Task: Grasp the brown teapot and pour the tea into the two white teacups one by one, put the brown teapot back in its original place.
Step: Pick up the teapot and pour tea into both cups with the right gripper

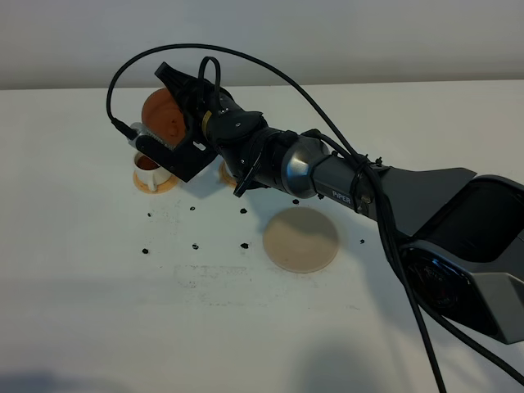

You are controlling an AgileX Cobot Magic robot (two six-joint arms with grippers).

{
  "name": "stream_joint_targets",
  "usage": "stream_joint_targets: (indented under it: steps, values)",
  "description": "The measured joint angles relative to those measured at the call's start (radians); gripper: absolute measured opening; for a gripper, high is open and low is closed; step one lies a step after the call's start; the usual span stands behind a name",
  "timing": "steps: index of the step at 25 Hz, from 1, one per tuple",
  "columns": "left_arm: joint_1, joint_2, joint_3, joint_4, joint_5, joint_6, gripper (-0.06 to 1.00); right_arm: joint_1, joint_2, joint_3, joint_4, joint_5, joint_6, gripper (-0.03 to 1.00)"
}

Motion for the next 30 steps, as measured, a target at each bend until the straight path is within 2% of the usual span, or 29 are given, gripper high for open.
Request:
stream_joint_targets:
  steps: [30]
  values:
    - [0.0,0.0,0.0,0.0,0.0,0.002,0.31,0.0,0.0,0.0,-0.108,-0.01,0.019,0.11]
